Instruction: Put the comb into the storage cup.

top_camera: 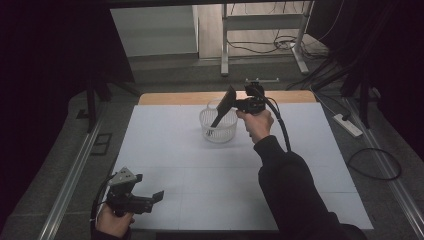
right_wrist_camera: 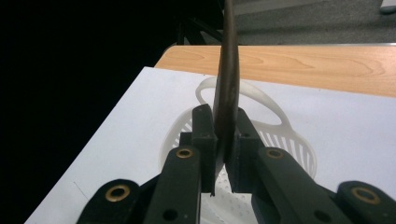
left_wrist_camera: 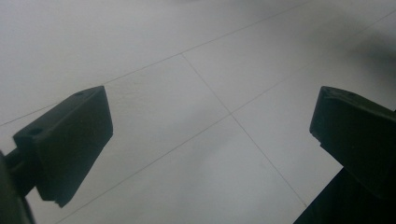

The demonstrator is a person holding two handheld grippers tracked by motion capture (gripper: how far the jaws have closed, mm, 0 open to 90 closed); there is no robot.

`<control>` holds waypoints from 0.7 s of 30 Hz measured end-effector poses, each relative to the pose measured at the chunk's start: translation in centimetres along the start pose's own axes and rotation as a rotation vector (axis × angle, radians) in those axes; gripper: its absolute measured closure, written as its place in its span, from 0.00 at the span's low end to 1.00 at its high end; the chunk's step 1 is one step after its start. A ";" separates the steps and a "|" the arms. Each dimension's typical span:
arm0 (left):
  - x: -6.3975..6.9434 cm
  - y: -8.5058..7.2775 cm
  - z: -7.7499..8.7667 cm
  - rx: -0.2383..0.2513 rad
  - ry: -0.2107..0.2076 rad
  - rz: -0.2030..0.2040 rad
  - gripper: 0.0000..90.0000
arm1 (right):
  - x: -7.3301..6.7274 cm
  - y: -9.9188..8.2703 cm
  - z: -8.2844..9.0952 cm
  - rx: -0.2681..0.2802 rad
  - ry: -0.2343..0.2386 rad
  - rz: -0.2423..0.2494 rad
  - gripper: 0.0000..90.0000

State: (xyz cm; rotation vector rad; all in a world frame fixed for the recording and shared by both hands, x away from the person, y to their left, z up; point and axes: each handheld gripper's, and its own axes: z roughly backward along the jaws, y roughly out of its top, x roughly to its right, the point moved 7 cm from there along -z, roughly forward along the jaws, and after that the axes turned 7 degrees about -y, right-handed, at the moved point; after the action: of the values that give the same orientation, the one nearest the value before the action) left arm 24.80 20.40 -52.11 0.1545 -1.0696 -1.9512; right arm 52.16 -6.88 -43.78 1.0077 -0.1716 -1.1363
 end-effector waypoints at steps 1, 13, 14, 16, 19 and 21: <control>0.0 0.0 0.0 0.000 0.000 0.000 0.00 | 0.0 -0.1 -0.1 -0.003 0.000 0.001 0.93; -0.1 0.0 0.0 -0.002 -0.002 0.004 0.00 | 1.0 -0.7 -0.7 -0.006 0.002 -0.035 0.92; -0.1 0.0 0.0 -0.003 -0.002 0.004 0.00 | 1.1 -0.7 -0.7 -0.007 0.003 -0.040 0.92; -0.1 0.0 0.0 -0.004 -0.002 0.005 0.00 | 1.4 -0.7 -0.7 -0.012 0.006 -0.053 0.92; -0.1 0.0 0.0 -0.004 -0.002 0.009 0.00 | 2.0 -0.9 -0.7 -0.023 0.004 -0.066 0.92; -0.1 0.0 0.0 -0.005 -0.002 0.011 0.00 | 2.4 -1.0 -0.8 -0.029 -0.001 -0.073 0.91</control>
State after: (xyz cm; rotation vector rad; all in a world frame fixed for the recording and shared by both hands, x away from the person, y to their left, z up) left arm 24.89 20.46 -52.18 0.1441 -1.0648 -1.9438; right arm 53.05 -8.47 -45.83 0.9939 -0.1197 -1.2028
